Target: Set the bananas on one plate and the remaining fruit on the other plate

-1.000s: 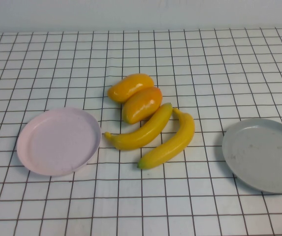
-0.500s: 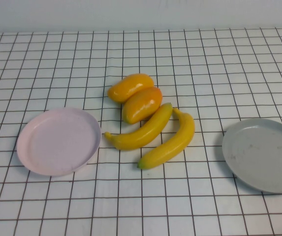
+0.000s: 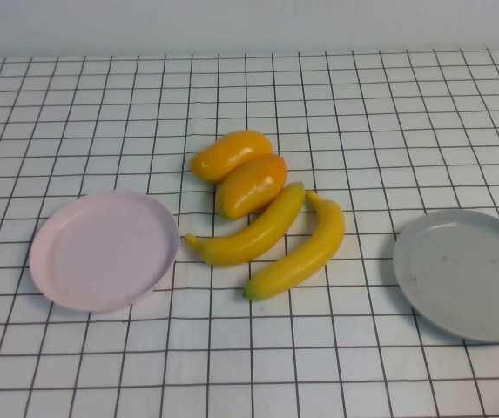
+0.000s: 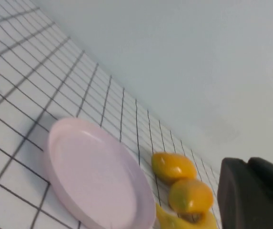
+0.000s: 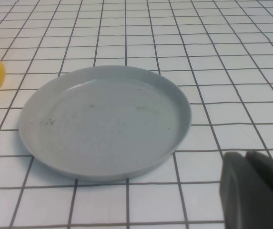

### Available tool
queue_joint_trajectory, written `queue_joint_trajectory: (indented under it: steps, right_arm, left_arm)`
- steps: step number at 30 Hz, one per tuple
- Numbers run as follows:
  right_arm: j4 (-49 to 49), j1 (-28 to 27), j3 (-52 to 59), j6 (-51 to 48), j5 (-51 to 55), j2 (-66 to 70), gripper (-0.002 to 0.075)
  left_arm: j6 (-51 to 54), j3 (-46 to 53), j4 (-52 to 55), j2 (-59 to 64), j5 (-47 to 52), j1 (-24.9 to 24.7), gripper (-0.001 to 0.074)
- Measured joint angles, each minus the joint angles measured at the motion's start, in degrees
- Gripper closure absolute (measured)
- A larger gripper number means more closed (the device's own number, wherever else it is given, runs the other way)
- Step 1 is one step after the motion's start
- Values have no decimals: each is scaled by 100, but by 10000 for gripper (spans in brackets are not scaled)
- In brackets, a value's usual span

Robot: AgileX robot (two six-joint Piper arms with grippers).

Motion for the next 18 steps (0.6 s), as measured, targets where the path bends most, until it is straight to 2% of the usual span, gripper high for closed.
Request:
queue_joint_trajectory:
  steps: [3,7,13,18]
  right_arm:
    - [0,0,0,0,0,0,742]
    - [0,0,0,0,0,0,742]
    - [0,0,0,0,0,0,742]
    - [0,0,0,0,0,0,742]
  left_arm:
    - [523,-395,62,80,824,0,739]
    - [1488,-1399,448,841,1833,0,739]
    - [3094,-2917,1208,2785,3072,0,739]
    - [4177,-4169,1283,4752,3911,0,739]
